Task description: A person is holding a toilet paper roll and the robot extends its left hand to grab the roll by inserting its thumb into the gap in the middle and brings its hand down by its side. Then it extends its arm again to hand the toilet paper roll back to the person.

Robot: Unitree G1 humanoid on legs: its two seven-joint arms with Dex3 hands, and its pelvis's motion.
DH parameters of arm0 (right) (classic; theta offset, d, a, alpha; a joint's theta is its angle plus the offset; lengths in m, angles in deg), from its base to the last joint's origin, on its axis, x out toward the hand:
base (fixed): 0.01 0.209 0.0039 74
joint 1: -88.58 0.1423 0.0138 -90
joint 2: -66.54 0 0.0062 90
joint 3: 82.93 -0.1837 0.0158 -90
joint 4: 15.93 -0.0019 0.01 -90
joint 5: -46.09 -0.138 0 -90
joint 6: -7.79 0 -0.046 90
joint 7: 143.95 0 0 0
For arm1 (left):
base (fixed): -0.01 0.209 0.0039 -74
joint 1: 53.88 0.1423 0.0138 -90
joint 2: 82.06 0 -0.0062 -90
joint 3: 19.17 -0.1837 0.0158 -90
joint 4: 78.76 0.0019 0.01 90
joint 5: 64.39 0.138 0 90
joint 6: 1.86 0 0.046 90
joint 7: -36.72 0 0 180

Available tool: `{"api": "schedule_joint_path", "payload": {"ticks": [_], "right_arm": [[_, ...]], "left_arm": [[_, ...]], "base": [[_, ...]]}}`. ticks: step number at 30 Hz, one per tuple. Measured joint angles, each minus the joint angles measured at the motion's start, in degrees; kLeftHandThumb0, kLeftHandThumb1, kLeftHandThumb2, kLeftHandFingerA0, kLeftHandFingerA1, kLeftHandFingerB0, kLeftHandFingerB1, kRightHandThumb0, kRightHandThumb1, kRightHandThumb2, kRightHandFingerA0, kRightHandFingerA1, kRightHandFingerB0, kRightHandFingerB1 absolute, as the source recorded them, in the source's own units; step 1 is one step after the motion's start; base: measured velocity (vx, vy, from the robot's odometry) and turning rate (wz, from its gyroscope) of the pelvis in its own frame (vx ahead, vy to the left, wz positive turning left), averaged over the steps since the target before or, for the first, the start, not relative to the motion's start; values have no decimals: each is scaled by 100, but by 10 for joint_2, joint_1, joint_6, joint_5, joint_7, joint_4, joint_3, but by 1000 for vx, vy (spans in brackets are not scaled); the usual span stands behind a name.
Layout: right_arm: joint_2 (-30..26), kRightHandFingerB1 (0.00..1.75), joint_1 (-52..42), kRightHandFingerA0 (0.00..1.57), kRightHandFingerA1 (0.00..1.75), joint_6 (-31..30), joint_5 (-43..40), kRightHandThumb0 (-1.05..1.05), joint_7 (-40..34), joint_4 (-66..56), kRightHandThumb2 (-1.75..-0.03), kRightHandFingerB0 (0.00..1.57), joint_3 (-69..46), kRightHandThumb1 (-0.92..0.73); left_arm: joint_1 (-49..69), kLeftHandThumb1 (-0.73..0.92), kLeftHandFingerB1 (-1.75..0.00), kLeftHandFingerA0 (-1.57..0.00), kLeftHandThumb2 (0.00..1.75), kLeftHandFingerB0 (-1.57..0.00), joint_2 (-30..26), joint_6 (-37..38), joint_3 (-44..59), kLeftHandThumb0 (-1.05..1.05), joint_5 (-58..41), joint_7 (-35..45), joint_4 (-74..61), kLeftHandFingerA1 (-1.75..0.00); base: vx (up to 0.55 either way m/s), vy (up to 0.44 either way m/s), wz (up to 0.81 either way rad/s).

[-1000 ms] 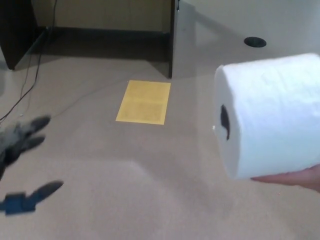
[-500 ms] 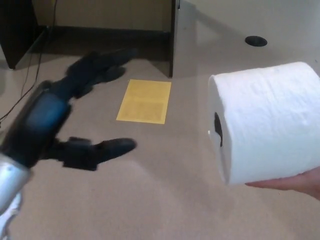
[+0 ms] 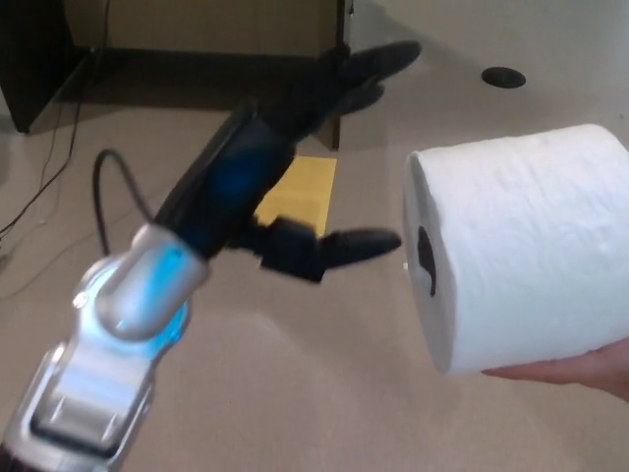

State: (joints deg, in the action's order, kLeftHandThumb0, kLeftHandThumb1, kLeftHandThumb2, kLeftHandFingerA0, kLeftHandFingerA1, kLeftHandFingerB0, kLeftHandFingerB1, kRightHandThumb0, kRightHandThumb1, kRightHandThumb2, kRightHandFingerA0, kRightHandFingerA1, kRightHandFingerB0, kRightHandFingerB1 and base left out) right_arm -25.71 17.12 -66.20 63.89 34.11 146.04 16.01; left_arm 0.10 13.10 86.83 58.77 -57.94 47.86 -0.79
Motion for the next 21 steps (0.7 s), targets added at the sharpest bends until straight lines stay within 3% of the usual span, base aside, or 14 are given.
{"api": "schedule_joint_path", "payload": {"ticks": [1, 3, 4, 9, 10, 13, 14, 15, 16, 17, 19, 20, 21], "right_arm": [[0, 49, 0, 64, 75, 0, 0, -43, 0, 0, -83, 31, 0, -53], [0, 48, 0, 65, 76, 0, 0, -42, 0, 0, -84, 30, 0, -53], [0, 35, 0, 66, 69, 0, 0, -36, 0, 0, -59, 37, 0, -65], [0, 36, 0, 66, 70, 0, 0, -36, 2, 0, -58, 38, 0, -66], [0, 49, 0, 64, 75, 0, 0, -41, 2, -1, -83, 33, 0, -53], [0, 49, 0, 63, 73, 0, 0, -42, 3, -1, -83, 34, 0, -54], [0, 49, 0, 61, 70, 0, 0, -43, 3, -1, -83, 33, 0, -53], [0, 37, 0, 62, 61, 0, 0, -37, 4, -1, -59, 39, 1, -67], [0, 36, 0, 64, 62, 0, 0, -38, 4, -1, -59, 38, 1, -66], [0, 49, 1, 57, 66, 0, 0, -44, 5, -1, -83, 33, 1, -53], [0, 49, 2, 56, 64, -1, 0, -44, 6, -1, -83, 33, 1, -53], [0, 37, 2, 64, 61, -1, 0, -37, 6, -1, -59, 40, 2, -66], [0, 37, 3, 66, 64, -1, 1, -37, 6, -1, -59, 40, 3, -66]], "left_arm": [[-13, 39, -33, -24, 64, -11, 5, 0, -1, -49, 6, -3, 13, -43], [-26, 39, -33, -23, 64, -10, 12, 0, -2, -50, 15, -7, 25, -43], [-33, 39, -32, -23, 63, -9, 17, 0, -3, -50, 19, -9, 32, -43], [-50, 39, -33, -23, 64, -9, 27, 0, -6, -52, 40, -17, 44, -43], [-50, 38, -33, -23, 63, -9, 27, 0, -6, -50, 44, -18, 45, -43], [-50, 38, -32, -21, 63, -9, 28, 0, -6, -51, 50, -20, 46, -43], [-50, 38, -32, -21, 63, -9, 28, 0, -6, -53, 53, -20, 47, -43], [-49, 38, -32, -20, 63, -9, 28, 0, -6, -52, 56, -20, 47, -41], [-48, 37, -31, -19, 64, -7, 27, 0, -6, -52, 58, -20, 47, -42], [-48, 24, -49, -1, 81, 0, 25, 0, -6, -28, 59, -19, 47, -48], [-46, 22, -48, -2, 80, 0, 20, 0, -5, -26, 60, -16, 47, -49], [-44, 22, -49, -2, 79, 0, 17, 0, -5, -25, 60, -15, 46, -49], [-40, 22, -49, -1, 79, 0, 13, 0, -4, -25, 60, -12, 46, -49]], "base": [[0, 0, 0], [0, 0, 0], [0, 0, 0], [0, 0, 0], [0, 0, 0], [0, 0, 0], [0, 0, 0], [0, 0, 0], [0, 0, 0], [0, 0, 0], [0, 0, 0], [0, 0, 0], [0, 0, 0]]}}
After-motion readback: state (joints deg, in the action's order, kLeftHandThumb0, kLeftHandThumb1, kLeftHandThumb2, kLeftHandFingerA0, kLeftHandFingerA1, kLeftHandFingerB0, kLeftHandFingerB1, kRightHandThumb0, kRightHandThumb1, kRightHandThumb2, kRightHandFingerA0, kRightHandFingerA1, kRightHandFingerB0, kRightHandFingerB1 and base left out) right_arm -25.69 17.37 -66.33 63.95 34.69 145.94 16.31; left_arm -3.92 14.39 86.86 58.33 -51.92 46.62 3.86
